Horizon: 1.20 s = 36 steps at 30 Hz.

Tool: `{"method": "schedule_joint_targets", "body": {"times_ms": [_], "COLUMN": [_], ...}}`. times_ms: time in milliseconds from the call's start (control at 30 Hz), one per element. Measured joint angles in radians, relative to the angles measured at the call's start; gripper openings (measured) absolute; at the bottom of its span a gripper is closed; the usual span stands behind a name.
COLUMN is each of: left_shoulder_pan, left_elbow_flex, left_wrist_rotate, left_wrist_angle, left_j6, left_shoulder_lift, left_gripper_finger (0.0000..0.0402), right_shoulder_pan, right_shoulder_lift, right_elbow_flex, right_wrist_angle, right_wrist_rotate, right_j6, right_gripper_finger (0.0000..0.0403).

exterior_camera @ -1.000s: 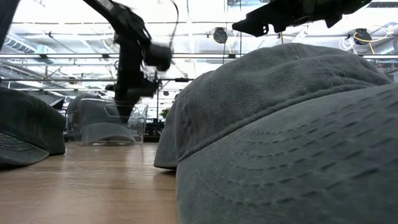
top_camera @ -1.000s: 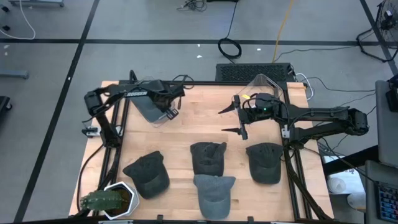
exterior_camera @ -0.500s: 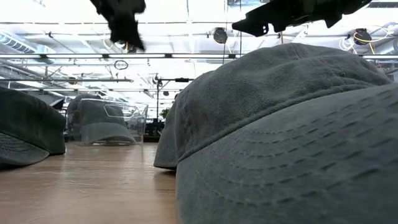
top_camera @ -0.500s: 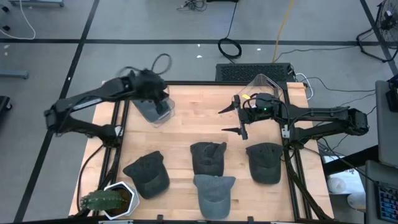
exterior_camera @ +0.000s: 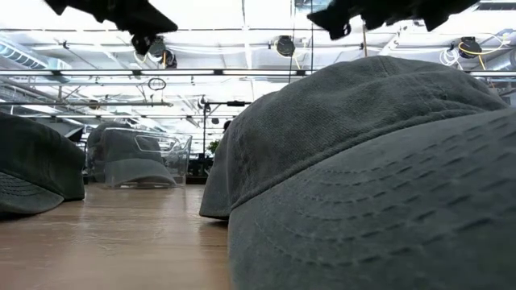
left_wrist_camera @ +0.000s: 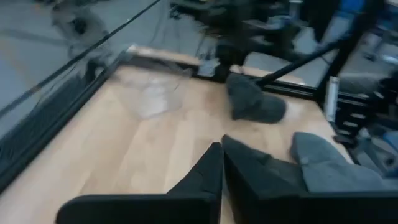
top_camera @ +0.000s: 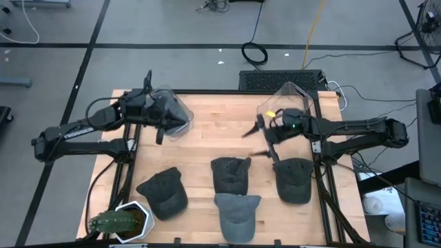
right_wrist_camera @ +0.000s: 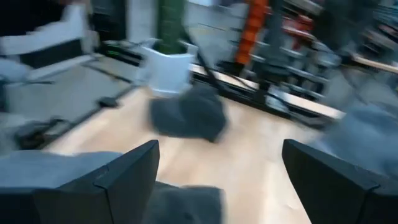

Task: Pick & Place hat
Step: Put the blue cap into the left transparent bin

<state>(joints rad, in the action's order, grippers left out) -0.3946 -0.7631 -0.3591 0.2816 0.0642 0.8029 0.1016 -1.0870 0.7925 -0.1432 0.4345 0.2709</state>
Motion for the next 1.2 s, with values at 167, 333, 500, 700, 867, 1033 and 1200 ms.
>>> {"method": "schedule_joint_targets", "body": {"times_ms": [167,333,500,700,867,1033,1200], "left_shoulder_pan": [0.001,0.001,0.014,0.015,0.015,0.015,0.015], "left_elbow_flex": [0.029,0.032,0.032,0.032,0.032,0.032,0.032], "left_wrist_rotate": [0.021,0.021,0.020,0.021,0.021,0.021,0.021], "left_wrist_angle": [0.008,0.000,-0.073,-0.145,-0.159,-0.159,-0.159], "left_j6": [0.120,0.088,0.004,0.083,0.094,0.096,0.096], "left_shoulder_lift": [0.001,0.009,0.009,0.008,0.008,0.008,0.008], "left_gripper_finger": [0.0083,0.0174,0.0243,0.0282,0.0292,0.0286,0.0287], "right_shoulder_pan": [-0.169,-0.331,-0.517,-0.700,-0.747,-0.705,-0.728], "right_shoulder_lift": [0.000,0.000,-0.019,-0.144,-0.313,-0.402,-0.432], "right_elbow_flex": [0.000,0.000,0.000,0.099,0.202,0.209,0.210], "right_wrist_angle": [0.020,0.138,0.207,0.332,0.430,0.425,0.340], "right_wrist_rotate": [-0.124,-0.292,-0.521,-0.679,-0.692,-0.693,-0.641], "right_j6": [-0.051,-0.175,-0.310,-0.481,-0.530,-0.670,-0.799], "right_gripper_finger": [0.0329,0.0329,0.0329,0.0329,0.0329,0.0329,0.0329]}}
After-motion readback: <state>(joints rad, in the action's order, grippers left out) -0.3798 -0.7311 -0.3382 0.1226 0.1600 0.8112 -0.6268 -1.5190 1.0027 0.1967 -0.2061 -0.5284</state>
